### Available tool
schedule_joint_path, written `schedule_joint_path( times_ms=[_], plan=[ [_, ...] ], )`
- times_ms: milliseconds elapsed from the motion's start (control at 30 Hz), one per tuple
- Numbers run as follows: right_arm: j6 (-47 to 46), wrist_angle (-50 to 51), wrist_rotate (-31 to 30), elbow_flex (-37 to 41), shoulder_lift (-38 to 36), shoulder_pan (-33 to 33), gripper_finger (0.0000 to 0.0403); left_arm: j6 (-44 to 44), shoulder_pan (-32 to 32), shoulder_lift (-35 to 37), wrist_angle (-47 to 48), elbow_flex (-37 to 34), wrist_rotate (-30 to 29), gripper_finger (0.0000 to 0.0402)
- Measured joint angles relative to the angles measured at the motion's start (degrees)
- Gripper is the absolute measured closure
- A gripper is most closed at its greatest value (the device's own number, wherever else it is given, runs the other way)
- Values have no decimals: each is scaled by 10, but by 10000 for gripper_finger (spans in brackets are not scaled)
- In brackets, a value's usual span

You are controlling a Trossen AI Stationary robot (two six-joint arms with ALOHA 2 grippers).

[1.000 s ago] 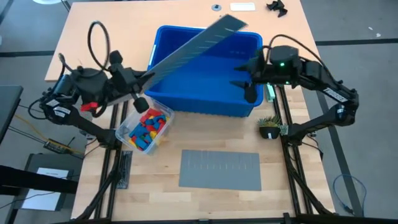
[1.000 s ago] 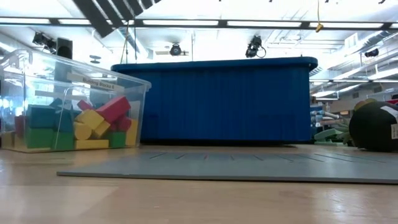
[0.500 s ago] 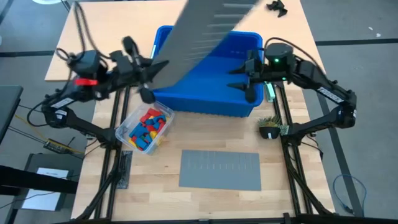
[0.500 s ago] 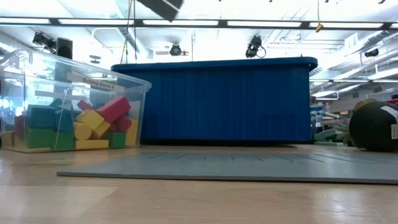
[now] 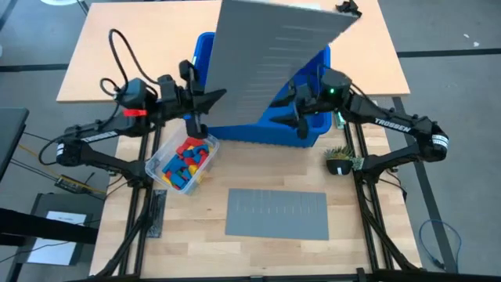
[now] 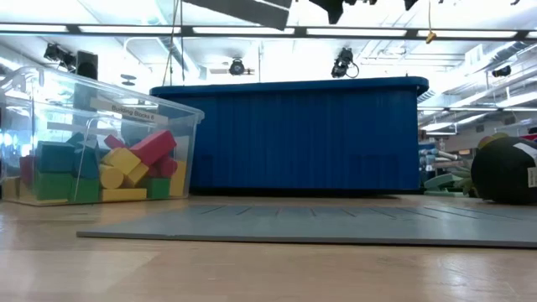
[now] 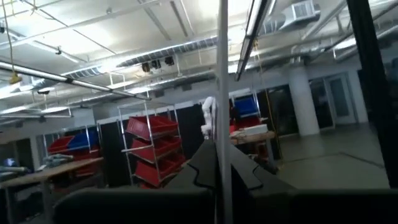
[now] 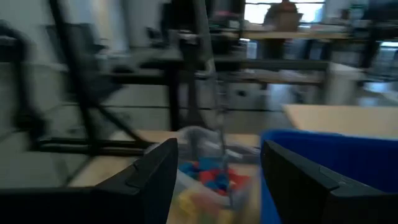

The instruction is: Sort Items/Unsort Items

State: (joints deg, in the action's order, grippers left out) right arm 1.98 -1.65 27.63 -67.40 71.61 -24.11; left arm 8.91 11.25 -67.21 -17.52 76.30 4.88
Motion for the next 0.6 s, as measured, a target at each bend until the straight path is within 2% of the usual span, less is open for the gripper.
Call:
schedule_joint_path(
  times_ms=[67,100,233,367,467,600],
  plan=[
    [6,-3,-55,6,0,8,176,-7,1,-6,-32,-16,7,387],
    [10,-2,-59,9,0,11,176,-11,1,-7,-42,-23,8,387],
    [20,-15,-15,15,0,24,176,-16,1,-7,-61,-38,13,387],
    [26,-16,-34,15,4,32,186,-17,5,-9,-89,-51,9,387],
    [31,-33,-34,16,5,32,217,-17,6,-18,-101,-53,8,387],
    [30,-48,-34,16,4,33,292,-17,8,-33,-114,-53,15,387]
  ],
)
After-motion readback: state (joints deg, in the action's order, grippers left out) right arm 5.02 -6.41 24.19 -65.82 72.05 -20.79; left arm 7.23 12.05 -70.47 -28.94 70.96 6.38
